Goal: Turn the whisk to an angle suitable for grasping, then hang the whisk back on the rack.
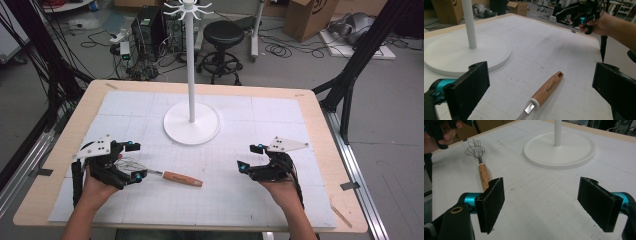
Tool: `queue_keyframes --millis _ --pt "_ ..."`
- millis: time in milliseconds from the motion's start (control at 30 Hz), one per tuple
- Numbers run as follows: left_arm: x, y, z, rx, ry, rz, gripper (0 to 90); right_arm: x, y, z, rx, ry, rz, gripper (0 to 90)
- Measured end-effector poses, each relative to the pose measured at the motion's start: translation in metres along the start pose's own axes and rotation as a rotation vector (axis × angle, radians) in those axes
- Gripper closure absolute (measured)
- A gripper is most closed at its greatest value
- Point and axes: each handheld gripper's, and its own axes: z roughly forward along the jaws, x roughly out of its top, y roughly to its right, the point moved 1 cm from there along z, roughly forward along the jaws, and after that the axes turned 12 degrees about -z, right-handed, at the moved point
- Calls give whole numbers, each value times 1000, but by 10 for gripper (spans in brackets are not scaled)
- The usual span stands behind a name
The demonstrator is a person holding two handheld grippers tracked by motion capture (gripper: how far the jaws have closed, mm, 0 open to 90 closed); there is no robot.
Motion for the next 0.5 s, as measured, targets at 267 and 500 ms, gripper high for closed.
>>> queue_keyframes --millis 267,500 --pt "-1 0 4 -7 -14 0 18 -2 8 -14 -31 42 21 145" --pt "-1 2 9 -11 -24 1 18 -6 16 -20 -42 98 56 123"
